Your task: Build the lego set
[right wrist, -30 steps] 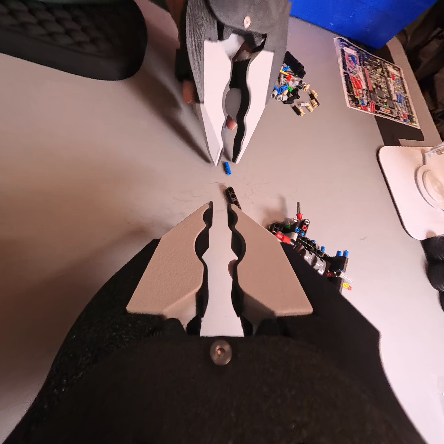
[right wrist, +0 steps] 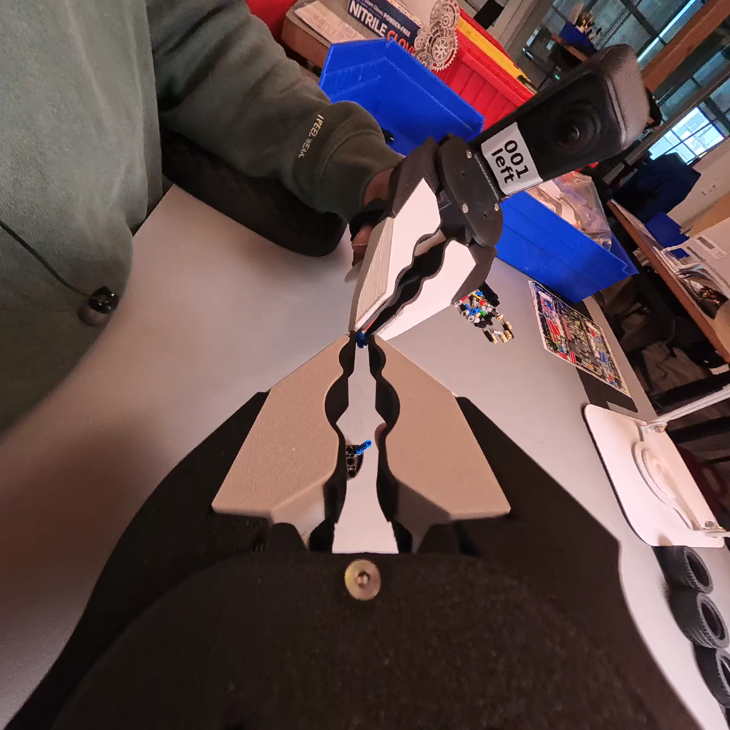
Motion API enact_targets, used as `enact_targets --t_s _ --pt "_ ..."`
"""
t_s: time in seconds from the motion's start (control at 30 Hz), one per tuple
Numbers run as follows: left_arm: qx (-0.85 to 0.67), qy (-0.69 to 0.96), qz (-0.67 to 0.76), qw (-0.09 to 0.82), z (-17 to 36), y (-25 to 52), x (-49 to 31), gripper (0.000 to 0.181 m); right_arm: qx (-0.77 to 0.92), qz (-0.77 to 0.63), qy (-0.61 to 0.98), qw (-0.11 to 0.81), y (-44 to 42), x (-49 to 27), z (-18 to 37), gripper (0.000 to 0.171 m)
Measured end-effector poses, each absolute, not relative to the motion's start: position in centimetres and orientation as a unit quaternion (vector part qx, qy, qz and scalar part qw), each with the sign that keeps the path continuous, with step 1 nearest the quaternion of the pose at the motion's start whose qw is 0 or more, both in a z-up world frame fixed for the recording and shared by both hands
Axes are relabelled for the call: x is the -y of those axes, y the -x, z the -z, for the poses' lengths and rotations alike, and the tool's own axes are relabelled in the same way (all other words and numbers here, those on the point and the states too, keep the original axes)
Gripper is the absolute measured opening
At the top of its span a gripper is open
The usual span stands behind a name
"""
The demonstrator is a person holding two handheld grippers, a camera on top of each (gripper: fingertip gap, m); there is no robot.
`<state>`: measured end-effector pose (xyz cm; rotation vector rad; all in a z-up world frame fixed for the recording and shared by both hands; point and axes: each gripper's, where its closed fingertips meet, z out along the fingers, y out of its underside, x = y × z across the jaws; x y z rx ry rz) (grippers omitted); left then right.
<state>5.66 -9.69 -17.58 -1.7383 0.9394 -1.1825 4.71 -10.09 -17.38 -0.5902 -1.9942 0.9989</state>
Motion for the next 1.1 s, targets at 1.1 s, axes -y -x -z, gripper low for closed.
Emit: enact_targets --t_s 1.1 --pt "-0.464 0.772 0.284 0.327 25.6 -6.6 8.8 0.016 0.816 -0.298 0.397 0.296 -8.5 5.5 24.7 0.001"
